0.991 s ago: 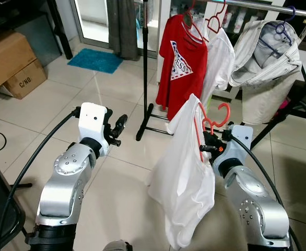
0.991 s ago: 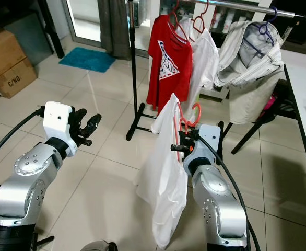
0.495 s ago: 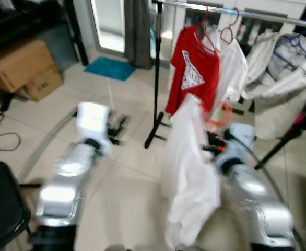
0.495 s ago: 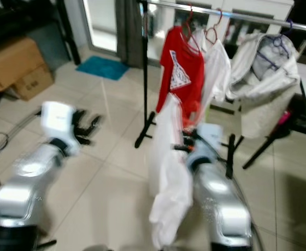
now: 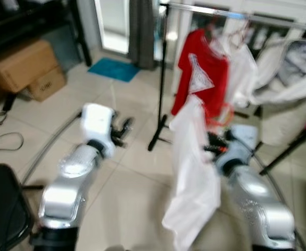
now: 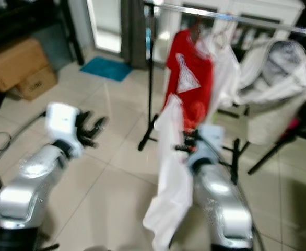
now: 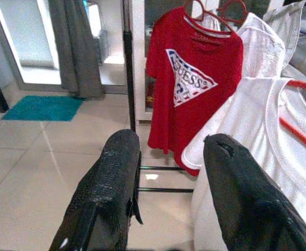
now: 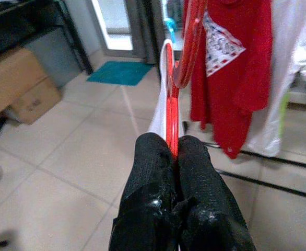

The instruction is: Hang hanger

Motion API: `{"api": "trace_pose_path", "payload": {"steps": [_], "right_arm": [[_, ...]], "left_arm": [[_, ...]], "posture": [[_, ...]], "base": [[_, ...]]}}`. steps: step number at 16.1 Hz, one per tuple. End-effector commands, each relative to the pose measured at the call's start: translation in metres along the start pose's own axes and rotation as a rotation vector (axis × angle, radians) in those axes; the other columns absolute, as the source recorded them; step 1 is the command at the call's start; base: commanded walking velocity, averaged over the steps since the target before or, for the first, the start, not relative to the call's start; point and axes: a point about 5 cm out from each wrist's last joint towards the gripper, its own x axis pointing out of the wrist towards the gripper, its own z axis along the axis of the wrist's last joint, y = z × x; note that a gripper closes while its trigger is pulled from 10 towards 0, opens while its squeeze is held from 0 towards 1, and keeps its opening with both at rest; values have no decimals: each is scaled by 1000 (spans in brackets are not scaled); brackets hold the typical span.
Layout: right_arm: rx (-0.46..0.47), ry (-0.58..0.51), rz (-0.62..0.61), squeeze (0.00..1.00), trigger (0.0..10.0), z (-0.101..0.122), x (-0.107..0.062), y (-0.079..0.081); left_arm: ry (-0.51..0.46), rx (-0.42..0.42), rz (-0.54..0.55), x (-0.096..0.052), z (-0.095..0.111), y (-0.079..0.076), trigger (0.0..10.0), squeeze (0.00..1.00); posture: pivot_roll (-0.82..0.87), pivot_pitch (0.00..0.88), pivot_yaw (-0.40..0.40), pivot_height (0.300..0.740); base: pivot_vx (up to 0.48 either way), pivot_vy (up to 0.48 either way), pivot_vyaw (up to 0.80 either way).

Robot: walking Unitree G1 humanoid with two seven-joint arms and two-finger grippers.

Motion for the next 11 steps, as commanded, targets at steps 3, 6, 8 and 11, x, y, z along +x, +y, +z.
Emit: {"api": "trace_pose_path", "payload": {"steps": [3, 6, 8, 11], "right_arm": [[0, -45, 38, 0, 10000, 8, -2, 10], [3, -48, 44, 0, 10000, 9, -2, 11], [5, -52, 48, 0, 10000, 10, -2, 12], [3, -49, 58, 0, 10000, 9, -3, 12]], "left_arm": [[-3, 10, 22, -4, 2, 7, 10000, 0], [-4, 9, 17, -3, 3, 5, 10000, 0], [-1, 10, 15, -3, 2, 5, 10000, 0], [-1, 7, 14, -3, 2, 4, 10000, 0]], "posture": [[4, 53, -11, 740], [4, 52, -11, 740], [2, 51, -12, 740], [2, 47, -18, 740]], "base": [[326, 0, 0], [325, 0, 0], [324, 0, 0], [328, 0, 0]]}}
